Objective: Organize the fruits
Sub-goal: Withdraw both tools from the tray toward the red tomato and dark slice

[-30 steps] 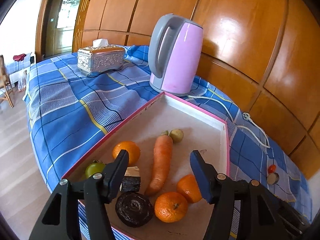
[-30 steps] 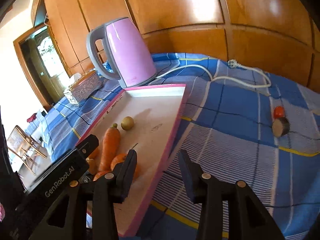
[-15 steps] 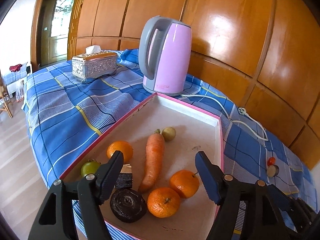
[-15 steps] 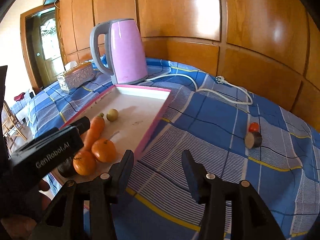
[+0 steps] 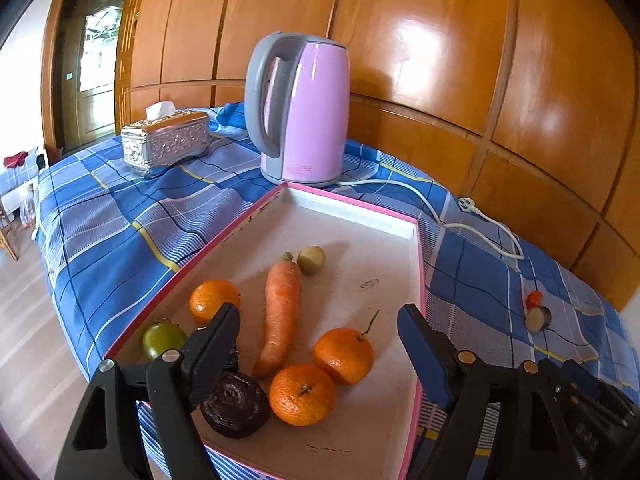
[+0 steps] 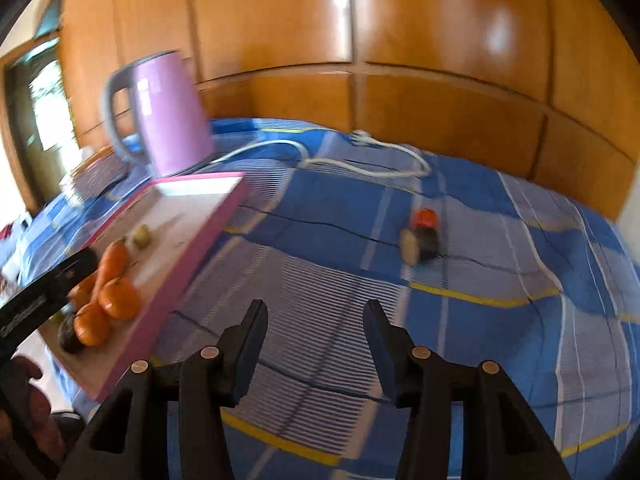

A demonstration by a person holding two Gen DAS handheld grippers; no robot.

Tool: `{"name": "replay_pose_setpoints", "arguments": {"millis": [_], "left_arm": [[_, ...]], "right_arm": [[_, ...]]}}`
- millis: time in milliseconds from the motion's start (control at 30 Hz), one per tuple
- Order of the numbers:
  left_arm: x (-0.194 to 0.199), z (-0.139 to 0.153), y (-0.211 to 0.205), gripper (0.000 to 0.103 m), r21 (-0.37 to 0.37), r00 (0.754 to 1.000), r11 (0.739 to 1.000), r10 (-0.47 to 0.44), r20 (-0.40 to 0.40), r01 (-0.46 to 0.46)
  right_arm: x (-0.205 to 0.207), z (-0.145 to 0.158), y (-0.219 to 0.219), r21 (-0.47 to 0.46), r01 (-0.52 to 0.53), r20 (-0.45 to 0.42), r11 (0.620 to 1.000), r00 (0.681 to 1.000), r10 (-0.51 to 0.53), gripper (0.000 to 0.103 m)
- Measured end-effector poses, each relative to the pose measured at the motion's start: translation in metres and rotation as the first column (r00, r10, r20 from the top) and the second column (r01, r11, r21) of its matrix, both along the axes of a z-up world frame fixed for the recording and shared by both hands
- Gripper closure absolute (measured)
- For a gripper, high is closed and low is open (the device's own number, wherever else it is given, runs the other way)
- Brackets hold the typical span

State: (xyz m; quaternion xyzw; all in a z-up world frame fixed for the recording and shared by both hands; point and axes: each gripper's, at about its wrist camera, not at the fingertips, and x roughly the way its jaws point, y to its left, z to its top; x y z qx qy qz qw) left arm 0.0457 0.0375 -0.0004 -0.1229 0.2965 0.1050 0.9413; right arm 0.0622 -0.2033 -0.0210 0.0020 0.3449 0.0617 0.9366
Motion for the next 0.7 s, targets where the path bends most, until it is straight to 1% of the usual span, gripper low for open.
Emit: {"name": "replay_pose_setpoints", "arguments": {"millis": [167,300,400,533,700], "left_arm": [[0.001,0.0,-0.006,0.02,0.011,0.999,0.999,-0.035,-0.002,0.035],[0.002,0.0,-0.016,0.02,0.028,0.996,0.996,-0.085,-0.001,0.085],[0.001,0.0,-0.025,0.02,0.045,0.992,0.991,-0.129,0.0,0.129],[0.0,0.001,-0.039,0.02,0.066,0.979,0.977,-0.206,0.007,0.205],[-0.003,0.002,-0.06,0.019,0.103,0.952,0.947,-0.306,0.009,0.304]], "right_arm": [[0.008,-0.006,-0.032,0.063,0.133,-0.046,0.989,0.99,-0.13,0.053],[0.01,-0.009,-0.056,0.118,0.238,-0.074,0.964,0.97,-0.23,0.053],[0.011,-0.012,-0.071,0.151,0.296,-0.098,0.943,0.954,-0.283,0.053],[0.013,-0.017,-0.083,0.174,0.344,-0.137,0.923,0.936,-0.323,0.053],[0.013,-0.019,-0.086,0.171,0.359,-0.146,0.918,0.93,-0.336,0.053]]}}
